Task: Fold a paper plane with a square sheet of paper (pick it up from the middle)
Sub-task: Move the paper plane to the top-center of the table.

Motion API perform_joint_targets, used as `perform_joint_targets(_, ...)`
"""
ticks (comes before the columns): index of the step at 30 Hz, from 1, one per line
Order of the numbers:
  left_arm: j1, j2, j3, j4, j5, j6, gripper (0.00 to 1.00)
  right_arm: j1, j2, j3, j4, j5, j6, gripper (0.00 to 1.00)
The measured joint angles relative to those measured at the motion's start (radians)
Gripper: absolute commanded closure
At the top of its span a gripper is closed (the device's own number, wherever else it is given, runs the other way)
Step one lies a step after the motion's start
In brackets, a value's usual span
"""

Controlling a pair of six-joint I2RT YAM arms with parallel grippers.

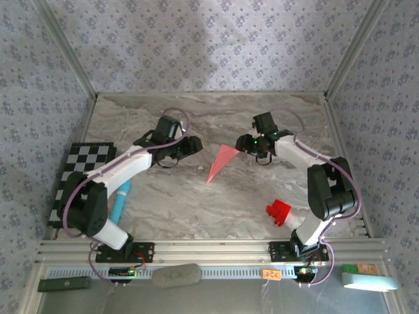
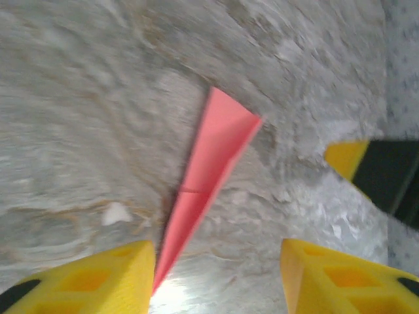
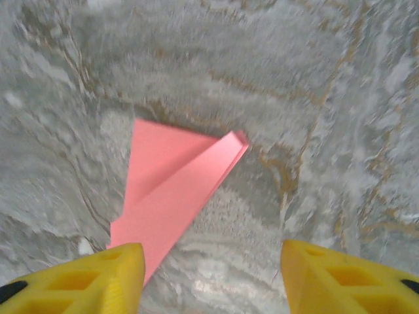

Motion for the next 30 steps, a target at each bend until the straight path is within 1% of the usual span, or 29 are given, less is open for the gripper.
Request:
perform_joint_targets(3,0.058,-0.063,-0.08,-0.002,-0.045,0.012,0.29,0.075,0.005,0.006,-0.04,0.049,0.048,0.33)
perform_joint_targets(5,0.092,-0.1,-0.129,-0.004,-0.072,0.025,0.23,0.122,0.032,0.042,-0.077,0.082,0.081,0.32)
perform_joint_targets(6,0.11,-0.118,-0.15,-0.01,-0.085,0.031,0.16,0.145,0.057,0.073,-0.091,0.102,0.098,0.32)
perform_joint_targets(7,0.126,-0.134,-0.168,-0.013,-0.098,0.035,0.12,0.167,0.087,0.11,-0.108,0.123,0.115,0.31)
perform_joint_targets(10,0.159,-0.169,-0.206,-0.021,-0.127,0.058,0.05,0.219,0.179,0.21,-0.145,0.188,0.165,0.3)
perform_joint_targets(13,0.175,-0.184,-0.231,-0.021,-0.145,0.072,0.03,0.259,0.261,0.294,-0.192,0.253,0.214,0.29)
perform_joint_targets(17,0.186,-0.185,-0.258,-0.021,-0.149,0.08,0.02,0.294,0.345,0.382,-0.269,0.332,0.269,0.3)
perform_joint_targets(21,0.197,-0.184,-0.263,-0.025,-0.148,0.082,0.02,0.302,0.395,0.44,-0.34,0.396,0.314,0.35)
perform_joint_targets(25,0.205,-0.172,-0.263,-0.024,-0.145,0.084,0.02,0.301,0.401,0.444,-0.387,0.43,0.346,0.46)
perform_joint_targets(30,0.205,-0.15,-0.263,-0.024,-0.14,0.084,0.02,0.301,0.406,0.444,-0.402,0.432,0.364,0.59)
